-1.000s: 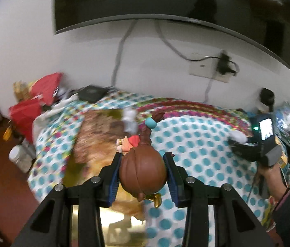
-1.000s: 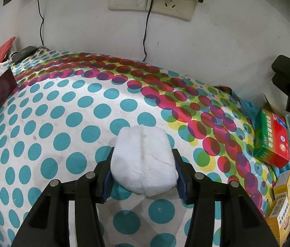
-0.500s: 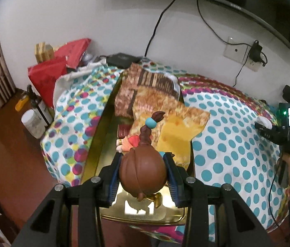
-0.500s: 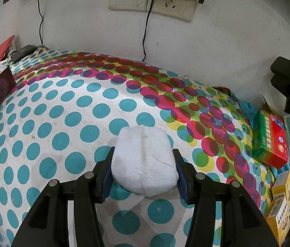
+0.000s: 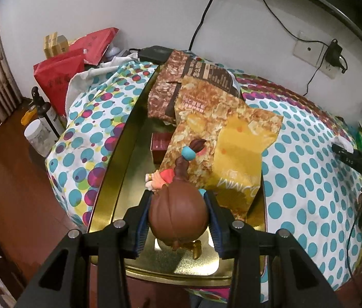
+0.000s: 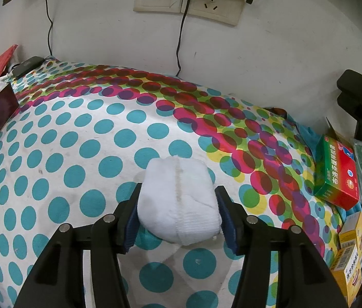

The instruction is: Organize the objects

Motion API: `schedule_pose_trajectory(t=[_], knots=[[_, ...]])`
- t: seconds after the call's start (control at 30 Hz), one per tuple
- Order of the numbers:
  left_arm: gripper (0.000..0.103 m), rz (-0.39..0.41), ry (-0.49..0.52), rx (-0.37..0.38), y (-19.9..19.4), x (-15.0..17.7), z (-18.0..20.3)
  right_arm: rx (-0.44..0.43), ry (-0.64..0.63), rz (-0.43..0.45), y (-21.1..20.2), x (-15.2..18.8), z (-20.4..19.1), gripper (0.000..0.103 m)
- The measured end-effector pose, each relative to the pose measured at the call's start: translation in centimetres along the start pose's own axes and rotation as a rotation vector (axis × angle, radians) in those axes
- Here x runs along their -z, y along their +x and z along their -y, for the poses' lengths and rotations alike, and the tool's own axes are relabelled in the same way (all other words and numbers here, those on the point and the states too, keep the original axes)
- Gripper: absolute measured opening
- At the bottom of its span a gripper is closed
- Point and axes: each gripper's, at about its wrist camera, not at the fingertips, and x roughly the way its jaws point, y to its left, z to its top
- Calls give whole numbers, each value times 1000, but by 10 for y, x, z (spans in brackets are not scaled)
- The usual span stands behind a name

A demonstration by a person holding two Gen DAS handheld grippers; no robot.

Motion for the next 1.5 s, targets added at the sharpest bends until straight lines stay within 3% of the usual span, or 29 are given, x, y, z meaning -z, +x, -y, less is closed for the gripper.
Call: schedule_pose_trajectory(t=[0.13,0.33,0.67,0.77,0.83,1.07,1.27,1.3,1.4,1.5], knots=[[40,-25,-9,-5,7,1,-1,0,-1,1,0,3,-1,52],[41,16,-20,-39,-2,-7,-4,5,-3,2,-1,6,6,53],[41,28,-35,-8,-12,-6,-5,9,-6,3,3,3,-3,53],[41,46,-28,-22,-19,-4,-4,12,-8,5,-1,4,-11,51],[41,53,-27,-12,-24,-3,-5,6,-18,9,2,1,-16,45],[41,93,-24,-3,-40,3,-9,-14,-19,67,-5,-12,-6,44],[41,144,25,-32,-54,6,-9,-16,3,94,-24,-17,-3,44],[41,156,37,-37,-57,7,-9,-23,7,103,-33,-23,-19,44],[44,196,72,-57,-66,9,-9,-74,49,79,-43,-8,-19,44],[44,203,66,-28,-68,7,-12,-97,55,85,-56,-18,-37,44]])
